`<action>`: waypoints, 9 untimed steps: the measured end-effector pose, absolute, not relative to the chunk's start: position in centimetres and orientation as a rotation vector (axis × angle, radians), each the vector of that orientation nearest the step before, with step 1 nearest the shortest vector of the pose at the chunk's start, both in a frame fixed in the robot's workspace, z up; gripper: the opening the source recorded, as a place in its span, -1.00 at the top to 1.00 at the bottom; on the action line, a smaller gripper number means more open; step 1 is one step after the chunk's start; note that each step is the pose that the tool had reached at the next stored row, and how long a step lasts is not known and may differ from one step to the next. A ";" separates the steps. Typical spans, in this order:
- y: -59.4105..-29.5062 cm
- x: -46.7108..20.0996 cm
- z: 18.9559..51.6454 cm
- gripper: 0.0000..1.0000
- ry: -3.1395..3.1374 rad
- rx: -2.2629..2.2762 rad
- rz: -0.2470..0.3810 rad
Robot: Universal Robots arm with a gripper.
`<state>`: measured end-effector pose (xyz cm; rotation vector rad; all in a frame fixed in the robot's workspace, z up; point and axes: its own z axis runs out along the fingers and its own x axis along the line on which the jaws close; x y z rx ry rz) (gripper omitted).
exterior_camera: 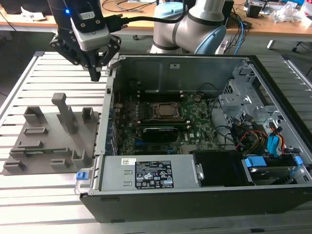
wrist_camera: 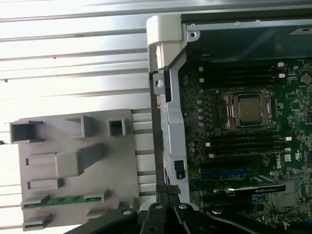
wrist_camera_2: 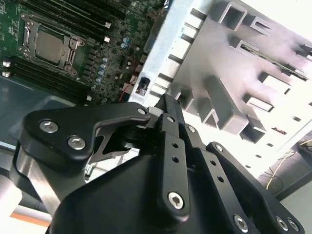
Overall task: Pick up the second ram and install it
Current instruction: 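Reach for the second ram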
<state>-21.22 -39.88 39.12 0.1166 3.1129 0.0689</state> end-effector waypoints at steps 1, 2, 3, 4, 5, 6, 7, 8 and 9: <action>-39.9 -21.4 39.1 0.79 3.113 0.117 0.069; -39.9 -21.7 39.1 0.79 3.113 0.117 0.069; -39.9 -22.0 39.1 0.79 3.113 0.116 0.069; -39.9 -22.2 39.1 0.79 3.113 0.117 0.069; -39.9 -22.6 39.1 0.79 3.113 0.116 0.069; -39.9 -23.1 39.1 0.79 3.113 0.117 0.069; -39.9 -23.3 39.0 0.79 3.113 0.117 0.069; -39.9 -23.5 39.0 0.79 3.113 0.117 0.069; -39.9 -23.9 39.0 0.79 3.113 0.117 0.069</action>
